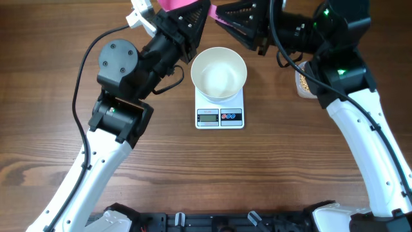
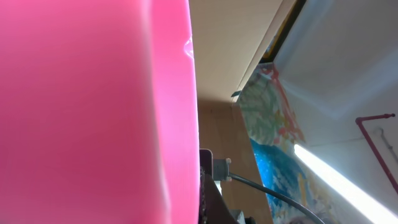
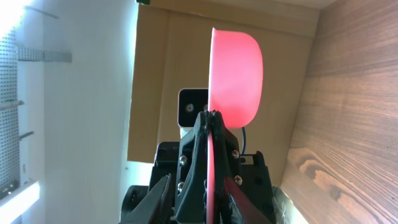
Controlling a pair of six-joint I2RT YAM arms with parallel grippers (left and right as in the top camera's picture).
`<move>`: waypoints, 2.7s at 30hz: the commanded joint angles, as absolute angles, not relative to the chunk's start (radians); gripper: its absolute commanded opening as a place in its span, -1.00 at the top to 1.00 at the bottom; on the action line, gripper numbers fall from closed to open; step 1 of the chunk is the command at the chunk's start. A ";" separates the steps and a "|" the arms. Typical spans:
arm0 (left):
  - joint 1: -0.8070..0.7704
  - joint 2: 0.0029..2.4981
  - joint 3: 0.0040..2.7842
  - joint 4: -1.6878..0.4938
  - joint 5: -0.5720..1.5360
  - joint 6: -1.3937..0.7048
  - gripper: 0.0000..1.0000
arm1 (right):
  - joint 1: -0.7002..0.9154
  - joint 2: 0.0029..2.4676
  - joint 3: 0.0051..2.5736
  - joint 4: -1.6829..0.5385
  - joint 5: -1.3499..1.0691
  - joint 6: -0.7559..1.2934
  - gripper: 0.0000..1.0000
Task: Scoop item into bowl and weigh 150g on scale
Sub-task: 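Grasp the pink scoop handle with the right gripper above the bowl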
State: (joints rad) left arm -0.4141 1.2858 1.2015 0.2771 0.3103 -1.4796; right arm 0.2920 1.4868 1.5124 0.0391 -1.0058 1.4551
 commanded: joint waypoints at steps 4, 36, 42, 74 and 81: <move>-0.417 1.293 1.205 0.280 0.294 -1.474 0.92 | 0.296 1.489 1.529 0.043 -1.013 1.465 0.47; -0.417 1.293 1.205 0.280 0.299 -1.474 0.92 | 0.296 1.495 1.528 0.036 -0.992 1.440 0.56; -0.417 1.293 1.205 0.280 0.302 -1.474 0.92 | 0.296 1.496 1.528 0.036 -0.991 1.440 0.63; -0.417 1.293 1.205 0.280 0.317 -1.474 0.84 | 0.296 1.496 1.528 0.036 -0.991 1.430 0.91; -0.417 1.293 1.205 0.280 0.317 -1.474 0.07 | 0.295 1.496 1.528 0.037 -0.964 1.378 0.91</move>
State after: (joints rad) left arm -0.4141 1.2861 1.2015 0.2775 0.3115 -1.4761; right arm 0.2920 1.4883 1.5124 0.0307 -0.9970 1.4258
